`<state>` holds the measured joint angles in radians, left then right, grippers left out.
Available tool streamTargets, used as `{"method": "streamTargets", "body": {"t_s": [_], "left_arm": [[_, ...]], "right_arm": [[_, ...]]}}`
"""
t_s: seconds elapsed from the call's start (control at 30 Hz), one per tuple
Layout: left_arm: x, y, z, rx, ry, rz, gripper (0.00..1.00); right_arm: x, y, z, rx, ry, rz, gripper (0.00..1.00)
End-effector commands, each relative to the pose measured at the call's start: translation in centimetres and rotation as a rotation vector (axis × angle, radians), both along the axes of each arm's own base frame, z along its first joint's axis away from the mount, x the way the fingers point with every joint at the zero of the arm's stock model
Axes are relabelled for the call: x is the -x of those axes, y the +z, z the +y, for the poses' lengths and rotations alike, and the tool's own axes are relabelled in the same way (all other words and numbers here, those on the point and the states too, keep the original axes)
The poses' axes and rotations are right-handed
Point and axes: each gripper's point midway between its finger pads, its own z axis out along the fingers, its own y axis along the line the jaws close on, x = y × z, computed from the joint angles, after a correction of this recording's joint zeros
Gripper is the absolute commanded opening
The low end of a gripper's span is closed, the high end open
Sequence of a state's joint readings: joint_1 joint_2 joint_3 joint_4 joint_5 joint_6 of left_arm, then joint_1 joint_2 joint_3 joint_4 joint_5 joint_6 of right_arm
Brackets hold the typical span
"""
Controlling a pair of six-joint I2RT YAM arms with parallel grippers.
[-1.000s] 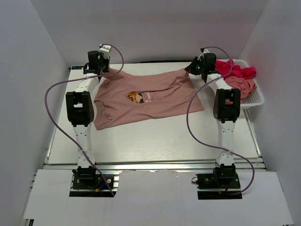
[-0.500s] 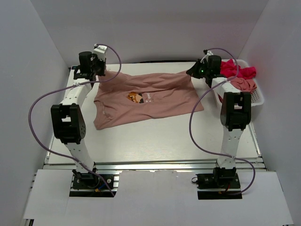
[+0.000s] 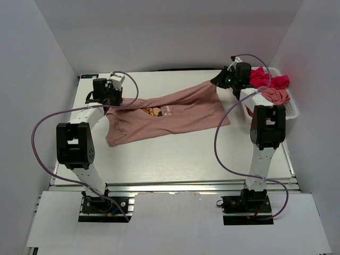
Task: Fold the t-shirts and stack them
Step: Fold the other side of the tshirt into a rectangle
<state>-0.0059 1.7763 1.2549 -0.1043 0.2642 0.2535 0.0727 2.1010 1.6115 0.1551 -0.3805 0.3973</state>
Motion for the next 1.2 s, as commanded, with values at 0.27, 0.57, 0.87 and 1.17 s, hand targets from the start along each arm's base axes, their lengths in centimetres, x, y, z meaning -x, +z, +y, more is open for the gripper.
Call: {"method": "streamTargets", "body": {"t_s": [0.27, 0.57, 0.87, 1.17], "left_arm": [[2.1, 3.2, -1.2, 0.036, -0.070, -0.035, 0.01], [6.6, 2.1, -1.6, 0.007, -0.147, 0.109, 0.06], [10.1, 2.2, 0.3, -0.056, -0.058, 0.143, 0.56], [8.5, 3.8, 1.3, -0.082, 0.004, 0.068, 0.85]], "right_arm": [[1.4, 0.1, 0.6, -0.023, 0.009, 0.007, 0.00], [2.1, 2.5, -0.2, 0.007, -0.026, -0.012, 0.17], [5.7, 4.4, -1.8, -0.033, -0.152, -0.007, 0.65], [5.4, 5.9, -1.1, -0.033, -0.129, -0.043, 0.67]]}}
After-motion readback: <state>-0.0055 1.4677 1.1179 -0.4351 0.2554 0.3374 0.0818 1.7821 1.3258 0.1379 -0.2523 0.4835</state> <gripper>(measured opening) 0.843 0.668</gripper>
